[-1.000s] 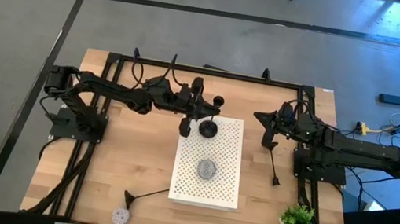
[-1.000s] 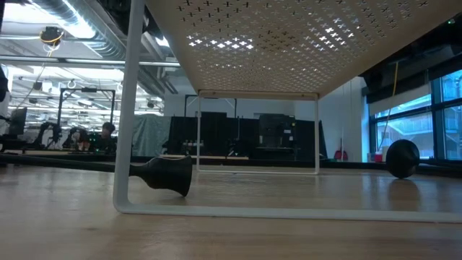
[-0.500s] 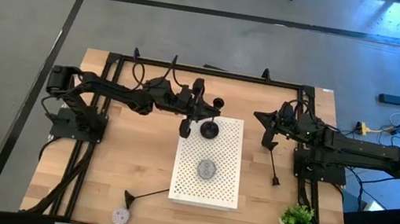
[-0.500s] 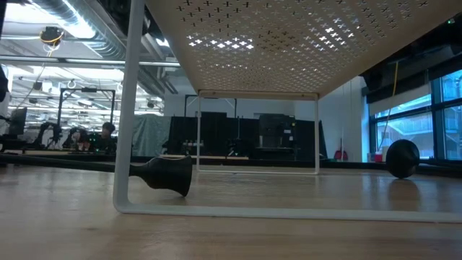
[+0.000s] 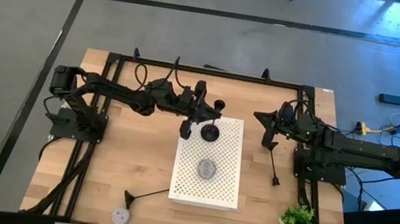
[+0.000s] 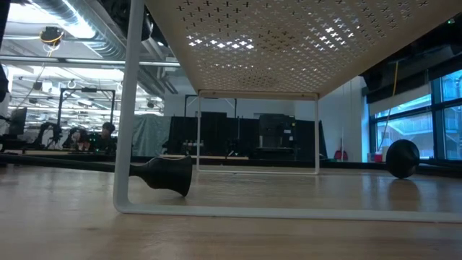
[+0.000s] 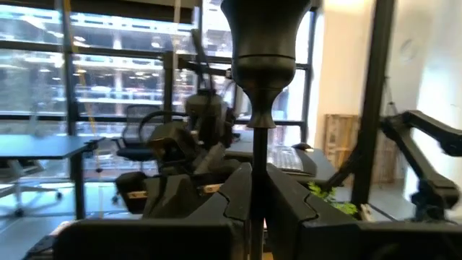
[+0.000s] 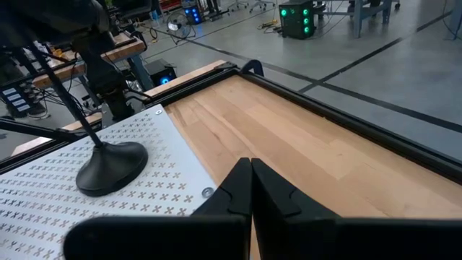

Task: Pick & Place candle stick holders
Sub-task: Put the left candle holder on the shelf

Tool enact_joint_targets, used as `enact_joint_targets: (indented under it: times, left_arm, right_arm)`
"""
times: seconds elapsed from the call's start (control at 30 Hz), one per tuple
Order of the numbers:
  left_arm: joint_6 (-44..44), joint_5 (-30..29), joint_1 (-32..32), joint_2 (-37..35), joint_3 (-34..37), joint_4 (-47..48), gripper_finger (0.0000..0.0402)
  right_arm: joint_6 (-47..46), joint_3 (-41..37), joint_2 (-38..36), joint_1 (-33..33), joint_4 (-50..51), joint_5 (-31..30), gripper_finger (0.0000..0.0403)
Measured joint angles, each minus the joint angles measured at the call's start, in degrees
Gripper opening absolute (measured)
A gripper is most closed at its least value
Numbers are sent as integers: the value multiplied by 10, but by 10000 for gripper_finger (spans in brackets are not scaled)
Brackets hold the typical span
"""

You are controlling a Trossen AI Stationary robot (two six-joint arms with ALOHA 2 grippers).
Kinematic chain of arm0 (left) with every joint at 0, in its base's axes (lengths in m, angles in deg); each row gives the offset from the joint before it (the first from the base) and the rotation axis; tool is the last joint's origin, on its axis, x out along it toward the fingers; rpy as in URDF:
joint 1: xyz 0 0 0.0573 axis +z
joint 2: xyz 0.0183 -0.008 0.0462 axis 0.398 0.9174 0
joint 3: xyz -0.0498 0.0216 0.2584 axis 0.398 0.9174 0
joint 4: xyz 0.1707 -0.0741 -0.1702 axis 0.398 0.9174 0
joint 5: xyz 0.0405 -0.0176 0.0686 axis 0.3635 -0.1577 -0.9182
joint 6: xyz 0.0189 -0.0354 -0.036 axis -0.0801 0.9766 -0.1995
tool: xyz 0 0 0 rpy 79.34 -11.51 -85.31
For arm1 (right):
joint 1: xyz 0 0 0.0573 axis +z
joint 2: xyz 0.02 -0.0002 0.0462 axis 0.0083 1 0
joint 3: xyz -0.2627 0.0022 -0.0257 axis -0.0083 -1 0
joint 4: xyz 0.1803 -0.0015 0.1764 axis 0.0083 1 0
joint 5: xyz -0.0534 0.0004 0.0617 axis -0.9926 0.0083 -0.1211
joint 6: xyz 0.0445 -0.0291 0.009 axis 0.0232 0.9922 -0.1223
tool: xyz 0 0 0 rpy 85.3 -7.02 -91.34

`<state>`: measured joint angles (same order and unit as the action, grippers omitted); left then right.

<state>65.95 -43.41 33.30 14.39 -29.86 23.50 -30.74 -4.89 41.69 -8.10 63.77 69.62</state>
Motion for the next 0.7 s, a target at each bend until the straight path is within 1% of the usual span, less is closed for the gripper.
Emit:
enact_joint_targets:
  times: [0.07,0.13,0.47,0.7]
  left_arm:
    - [6,-18,0,0,0,6,36]
    - [7,-18,0,1,1,13,48]
    - [7,-13,0,1,1,7,84]
    - [12,-2,-5,-3,1,11,130]
  right_arm:
    - [0,0,0,0,0,0,1]
    - [0,0,0,0,0,0,1]
    - [0,0,0,0,0,0,1]
    - [0,0,0,0,0,0,1]
